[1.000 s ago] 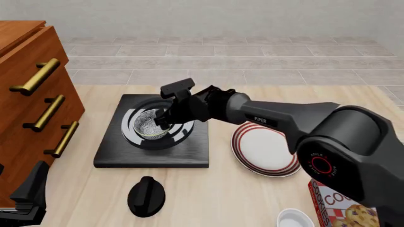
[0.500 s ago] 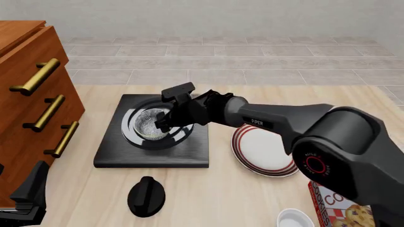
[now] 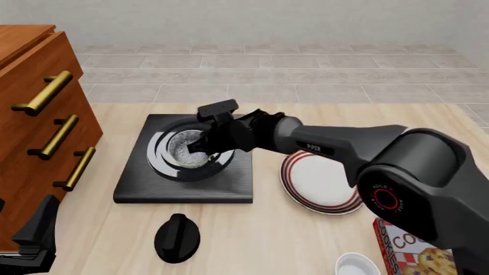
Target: Pick the akita bowl on the stove and place it on the plate.
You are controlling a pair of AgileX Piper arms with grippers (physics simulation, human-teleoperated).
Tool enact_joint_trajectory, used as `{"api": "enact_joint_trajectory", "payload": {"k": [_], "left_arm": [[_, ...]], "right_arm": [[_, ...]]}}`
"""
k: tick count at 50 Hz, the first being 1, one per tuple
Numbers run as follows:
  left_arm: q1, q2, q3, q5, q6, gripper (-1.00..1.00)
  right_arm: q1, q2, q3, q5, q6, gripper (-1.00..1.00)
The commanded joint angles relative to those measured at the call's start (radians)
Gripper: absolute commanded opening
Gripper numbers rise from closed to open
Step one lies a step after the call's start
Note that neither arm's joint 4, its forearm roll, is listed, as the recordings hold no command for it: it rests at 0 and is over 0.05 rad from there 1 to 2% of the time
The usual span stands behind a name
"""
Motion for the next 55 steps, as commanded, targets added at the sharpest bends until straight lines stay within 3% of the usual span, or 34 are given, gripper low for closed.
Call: {"api": "enact_joint_trajectory", "payload": {"k": [1,25,55], "left_arm": [[0.000,0.000,0.000,0.000,0.000,1.00],[0.000,0.000,0.000,0.000,0.000,1.00],[0.000,0.000,0.000,0.000,0.000,1.00]], "right_arm": [[-0.016,-0.021,0.041,0.012,0.003,-1.00],[-0.072,-0.201,0.186,-0.001,-0.027,-1.00],[-0.164,-0.391,0.385,-0.047,-0.005,-1.00]]}}
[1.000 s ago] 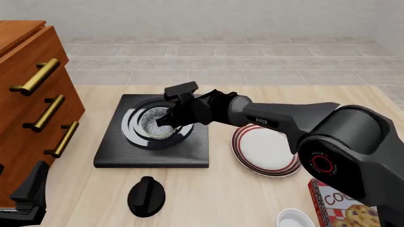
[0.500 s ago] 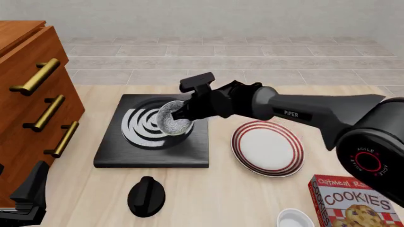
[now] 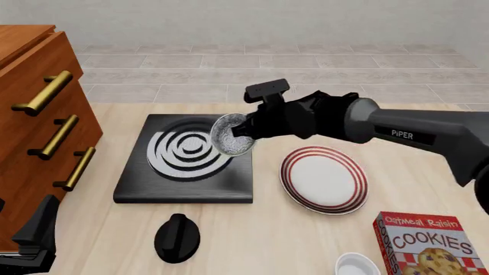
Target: Pick the akita bowl on the stove and place it on the plate.
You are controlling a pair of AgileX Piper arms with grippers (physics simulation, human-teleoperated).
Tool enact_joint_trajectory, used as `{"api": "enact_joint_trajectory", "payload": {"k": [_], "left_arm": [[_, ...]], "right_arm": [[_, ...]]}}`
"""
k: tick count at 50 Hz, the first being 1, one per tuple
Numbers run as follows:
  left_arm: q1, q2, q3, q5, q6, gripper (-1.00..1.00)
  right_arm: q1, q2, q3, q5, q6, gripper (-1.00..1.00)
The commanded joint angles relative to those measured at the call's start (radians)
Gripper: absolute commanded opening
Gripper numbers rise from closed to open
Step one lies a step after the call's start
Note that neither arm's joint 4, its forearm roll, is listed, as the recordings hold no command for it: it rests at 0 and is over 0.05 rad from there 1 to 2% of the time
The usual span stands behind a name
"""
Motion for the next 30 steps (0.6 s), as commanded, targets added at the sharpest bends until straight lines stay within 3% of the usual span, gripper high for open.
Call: {"api": "enact_joint_trajectory", "payload": {"k": [1,30], "left_arm": [[0.000,0.000,0.000,0.000,0.000,1.00],[0.000,0.000,0.000,0.000,0.000,1.00]], "right_arm": [[-0.034,-0.063,0.062,-0.018,0.009,-1.00],[-0.094,-0.166,0.257,-0.139,0.063,-1.00]]}}
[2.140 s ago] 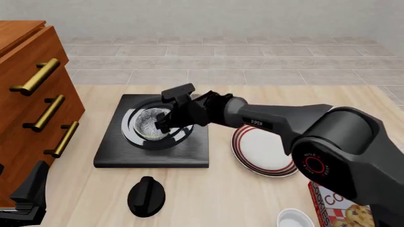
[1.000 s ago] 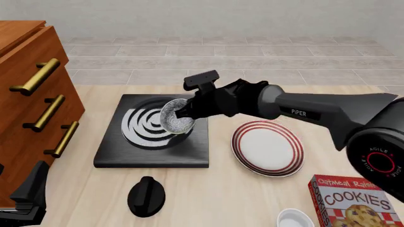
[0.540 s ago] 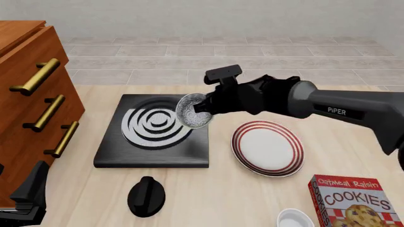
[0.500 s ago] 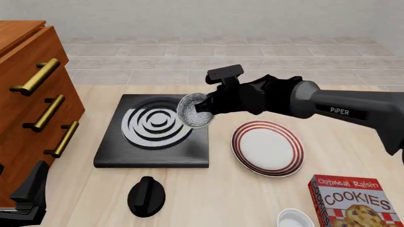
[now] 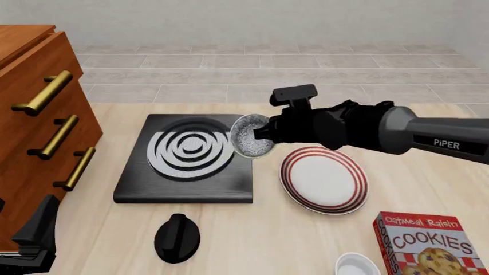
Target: Pick the akita bowl on the stove and place it on the plate.
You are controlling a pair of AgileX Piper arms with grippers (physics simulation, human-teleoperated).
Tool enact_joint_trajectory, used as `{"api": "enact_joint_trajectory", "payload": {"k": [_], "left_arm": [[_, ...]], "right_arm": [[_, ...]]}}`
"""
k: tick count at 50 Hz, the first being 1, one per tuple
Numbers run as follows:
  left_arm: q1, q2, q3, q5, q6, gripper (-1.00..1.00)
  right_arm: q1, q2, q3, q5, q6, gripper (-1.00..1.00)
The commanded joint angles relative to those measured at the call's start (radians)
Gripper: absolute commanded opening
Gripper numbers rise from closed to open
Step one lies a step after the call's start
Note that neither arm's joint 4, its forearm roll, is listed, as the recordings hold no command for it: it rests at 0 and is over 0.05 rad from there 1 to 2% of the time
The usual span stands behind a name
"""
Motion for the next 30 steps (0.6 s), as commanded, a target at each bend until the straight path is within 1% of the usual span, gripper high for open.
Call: {"api": "enact_joint_trajectory", "payload": {"k": [1,22,30], "left_arm": [[0.000,0.000,0.000,0.000,0.000,1.00],[0.000,0.000,0.000,0.000,0.000,1.00],[0.000,0.000,0.000,0.000,0.000,1.00]], "right_arm": [[-0.029,-0.041,0.064,-0.040,0.016,-1.00],[-0.069,-0.092,0.172,-0.102,0.034,-1.00],[-0.090,-0.115,0.200,-0.112,0.035,-1.00]]}}
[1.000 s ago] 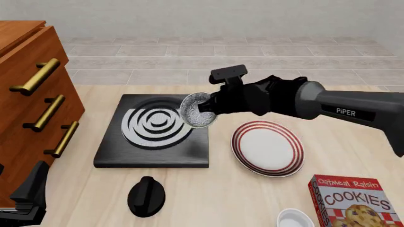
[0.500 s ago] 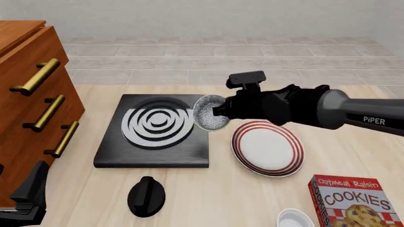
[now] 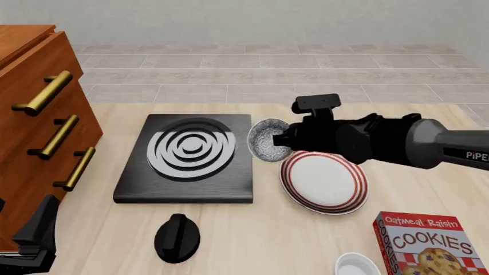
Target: Pick the akita bowl on the stove and place it on the plate.
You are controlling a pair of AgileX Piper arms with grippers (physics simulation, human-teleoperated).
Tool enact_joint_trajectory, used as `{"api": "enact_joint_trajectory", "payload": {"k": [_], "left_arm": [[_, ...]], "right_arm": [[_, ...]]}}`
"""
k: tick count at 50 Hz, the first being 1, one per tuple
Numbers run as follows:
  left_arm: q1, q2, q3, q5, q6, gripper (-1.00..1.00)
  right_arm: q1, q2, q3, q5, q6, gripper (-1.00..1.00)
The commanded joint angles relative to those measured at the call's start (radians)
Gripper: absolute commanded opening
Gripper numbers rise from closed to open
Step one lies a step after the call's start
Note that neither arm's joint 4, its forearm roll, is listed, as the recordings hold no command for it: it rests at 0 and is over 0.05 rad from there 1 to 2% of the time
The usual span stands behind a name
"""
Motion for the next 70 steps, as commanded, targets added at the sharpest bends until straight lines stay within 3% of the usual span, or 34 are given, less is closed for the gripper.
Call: {"api": "enact_joint_trajectory", "payload": {"k": [1,39,70], "left_arm": [[0.000,0.000,0.000,0.000,0.000,1.00],[0.000,0.000,0.000,0.000,0.000,1.00],[0.000,0.000,0.000,0.000,0.000,1.00]], "right_arm": [[-0.025,-0.032,0.040,-0.023,0.008,-1.00],[-0.142,-0.125,0.192,-0.069,0.022,-1.00],[-0.205,-0.174,0.301,-0.159,0.067,-1.00]]}}
